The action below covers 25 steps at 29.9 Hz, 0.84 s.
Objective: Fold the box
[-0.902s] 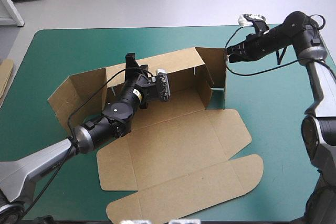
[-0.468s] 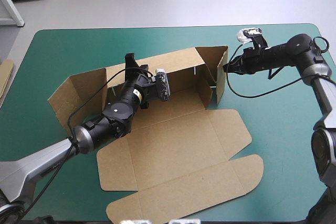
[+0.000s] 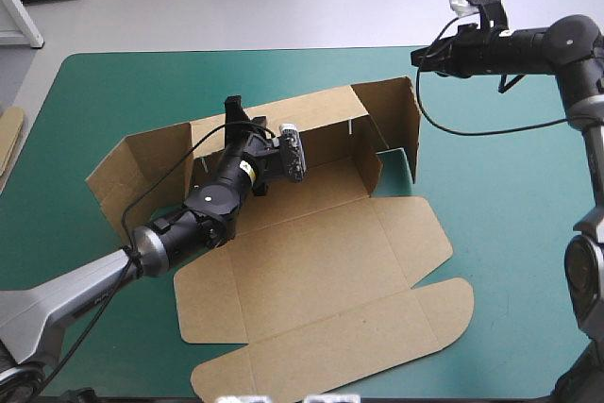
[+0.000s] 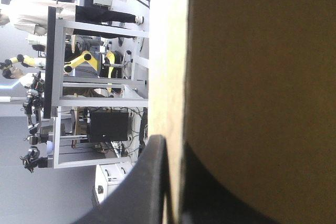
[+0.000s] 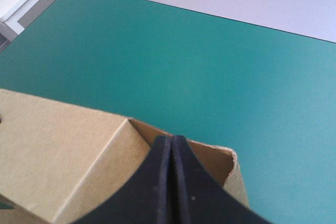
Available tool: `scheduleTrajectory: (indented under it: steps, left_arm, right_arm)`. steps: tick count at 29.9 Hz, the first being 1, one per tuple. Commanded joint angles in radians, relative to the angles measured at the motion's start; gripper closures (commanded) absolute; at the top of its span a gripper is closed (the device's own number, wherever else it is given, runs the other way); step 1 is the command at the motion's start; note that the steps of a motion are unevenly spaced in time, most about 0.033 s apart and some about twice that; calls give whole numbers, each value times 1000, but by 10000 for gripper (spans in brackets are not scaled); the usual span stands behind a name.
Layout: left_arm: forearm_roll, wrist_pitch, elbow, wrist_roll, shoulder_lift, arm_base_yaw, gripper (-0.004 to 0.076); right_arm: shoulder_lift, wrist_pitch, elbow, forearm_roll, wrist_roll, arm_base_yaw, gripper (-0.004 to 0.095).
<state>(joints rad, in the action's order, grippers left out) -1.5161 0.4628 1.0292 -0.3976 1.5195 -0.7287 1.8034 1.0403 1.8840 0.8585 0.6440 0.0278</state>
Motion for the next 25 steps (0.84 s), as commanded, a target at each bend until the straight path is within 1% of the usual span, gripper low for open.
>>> scheduleTrajectory:
  steps: [1, 5, 9, 11, 14, 16, 20, 22, 25]
  left_arm:
    - [55, -15, 6, -36, -21, 1, 733]
    - [55, -13, 6, -36, -21, 1, 733]
    - [55, -13, 6, -36, -21, 1, 733]
    - [58, -13, 6, -36, -21, 1, 733]
    - [58, -13, 6, -36, -21, 1, 733]
    - [58, -13, 6, -36, -21, 1, 733]
    - [58, -15, 6, -36, -21, 1, 733]
    - [58, -15, 6, -36, -21, 1, 733]
    - [58, -15, 6, -36, -21, 1, 733]
  right_arm:
    - [43, 21, 148, 12, -70, 0, 923]
    - [170, 99, 304, -6, -140, 0, 923]
    - [271, 132, 441, -44, -205, -11, 923]
    - [306, 146, 490, -58, -214, -29, 923]
    - [320, 119, 493, -66, -205, -52, 923]
    - [325, 121, 495, -66, -204, -57, 923]
    - [343, 183, 495, -72, -212, -57, 923]
    - [345, 204, 495, -108, -230, -57, 923]
    - [341, 206, 493, -153, -258, -57, 924]
